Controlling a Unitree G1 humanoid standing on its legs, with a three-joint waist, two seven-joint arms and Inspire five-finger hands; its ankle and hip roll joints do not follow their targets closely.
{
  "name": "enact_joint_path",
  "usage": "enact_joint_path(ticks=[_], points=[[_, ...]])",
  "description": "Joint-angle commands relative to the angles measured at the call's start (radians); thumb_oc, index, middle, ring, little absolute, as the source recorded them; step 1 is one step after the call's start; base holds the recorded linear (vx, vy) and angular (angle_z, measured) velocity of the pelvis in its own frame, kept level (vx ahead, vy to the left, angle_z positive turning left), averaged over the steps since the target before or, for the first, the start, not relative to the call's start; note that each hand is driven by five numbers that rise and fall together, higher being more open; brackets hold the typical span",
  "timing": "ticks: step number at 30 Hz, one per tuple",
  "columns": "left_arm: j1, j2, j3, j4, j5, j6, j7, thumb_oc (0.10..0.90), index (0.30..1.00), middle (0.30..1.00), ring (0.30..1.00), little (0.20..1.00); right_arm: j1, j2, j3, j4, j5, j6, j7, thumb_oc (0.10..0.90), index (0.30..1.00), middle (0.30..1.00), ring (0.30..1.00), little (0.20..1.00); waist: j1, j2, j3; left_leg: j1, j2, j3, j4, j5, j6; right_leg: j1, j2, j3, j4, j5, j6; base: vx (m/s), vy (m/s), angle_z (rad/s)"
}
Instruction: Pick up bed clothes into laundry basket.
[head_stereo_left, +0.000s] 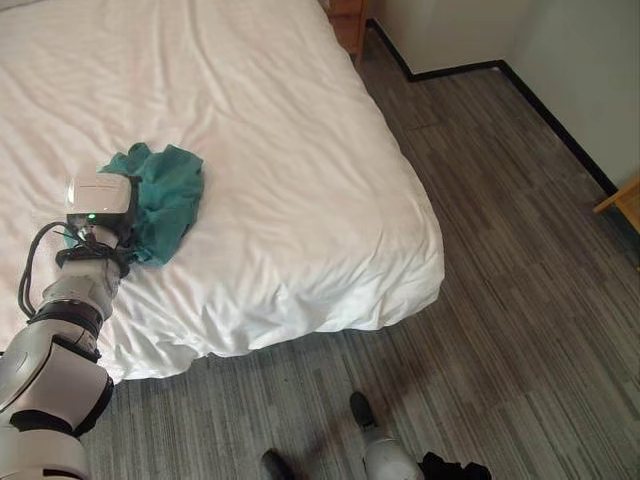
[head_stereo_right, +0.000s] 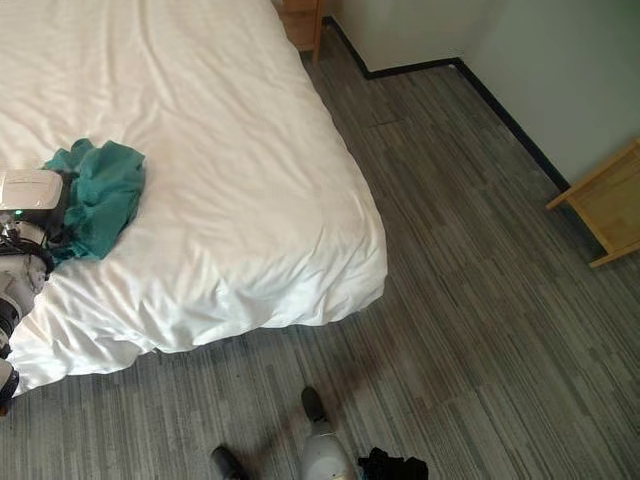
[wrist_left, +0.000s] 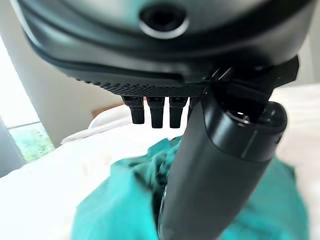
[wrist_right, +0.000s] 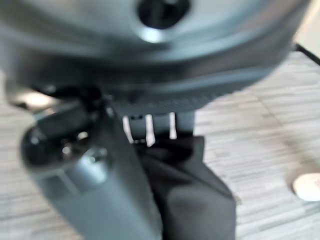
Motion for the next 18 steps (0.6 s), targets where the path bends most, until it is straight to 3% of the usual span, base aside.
enact_joint_path(ticks=[1,2,3,4,12,14,15,18], points=[[-0.173,0.061,0.061,0.112,0.004,0.058,-0.021,0.800,0.900,0.900,0.900,0.900,-0.004,-0.037,0.005,-0.021,0.045,-0.002,-0.009,0.400,0.300,0.300,0.300,0.300,0.025,-0.023,0.036,0.000,0.040,-0.082,0.002,-0.026,-0.061,0.015,-0.114,-0.076,0.015,0.042,0.149,-0.10,0.019,0.02],[-0.134,0.041,0.102,0.146,-0.036,0.048,-0.056,0.750,0.825,0.825,0.825,0.825,-0.011,-0.038,0.027,-0.044,0.044,0.000,0.001,0.400,0.300,0.300,0.300,0.300,0.028,-0.030,0.042,-0.014,0.040,-0.086,0.002,-0.023,-0.061,0.003,-0.114,-0.075,0.011,0.034,0.149,-0.05,0.007,0.01],[-0.118,0.033,0.110,0.152,-0.042,0.042,-0.067,0.483,0.425,0.425,0.425,0.425,-0.017,-0.046,0.035,-0.051,0.045,0.000,0.008,0.400,0.300,0.300,0.300,0.300,0.027,-0.030,0.042,-0.020,0.039,-0.089,0.002,-0.021,-0.061,-0.003,-0.115,-0.077,0.011,0.034,0.149,-0.07,0.015,0.02],[-0.098,0.023,0.115,0.161,-0.038,0.035,-0.082,0.400,0.300,0.300,0.300,0.300,-0.020,-0.056,0.040,-0.062,0.042,-0.001,0.010,0.400,0.300,0.300,0.300,0.300,0.027,-0.032,0.043,-0.024,0.039,-0.090,0.002,-0.021,-0.061,-0.006,-0.115,-0.077,0.011,0.031,0.149,-0.02,0.013,0.04],[-0.137,0.051,0.058,0.023,-0.054,-0.013,-0.073,0.400,0.300,0.300,0.300,0.300,0.015,-0.104,0.056,-0.211,0.004,-0.021,0.016,0.400,0.300,0.300,0.300,0.300,0.027,-0.031,0.048,-0.015,0.030,-0.107,0.002,-0.025,-0.060,0.012,-0.126,-0.089,0.015,0.024,0.149,-0.04,0.023,0.02],[-0.179,0.037,0.067,-0.183,-0.083,-0.034,0.031,0.400,0.300,0.300,0.300,0.300,0.049,-0.098,0.052,-0.275,-0.015,-0.034,0.009,0.400,0.300,0.300,0.300,0.300,0.030,-0.043,0.064,0.012,0.022,-0.108,0.002,-0.030,-0.059,0.044,-0.137,-0.109,0.026,0.047,0.149,-0.07,-0.020,0.17],[-0.177,0.038,0.069,-0.186,-0.083,-0.033,0.030,0.400,0.300,0.300,0.300,0.300,0.049,-0.098,0.052,-0.275,-0.015,-0.033,0.009,0.400,0.300,0.300,0.300,0.300,0.030,-0.043,0.063,0.008,0.022,-0.107,0.002,-0.025,-0.059,0.040,-0.137,-0.107,0.026,0.051,0.149,-0.08,-0.031,0.25],[-0.148,0.094,0.150,-0.585,-0.117,-0.066,0.116,0.400,0.300,0.300,0.300,0.300,0.105,-0.081,0.032,-0.339,-0.045,-0.040,0.015,0.400,0.300,0.300,0.300,0.300,0.048,-0.047,0.082,0.040,0.035,-0.077,0.002,-0.025,-0.054,0.056,-0.149,-0.150,0.097,0.046,0.149,-0.15,-0.007,0.17]])
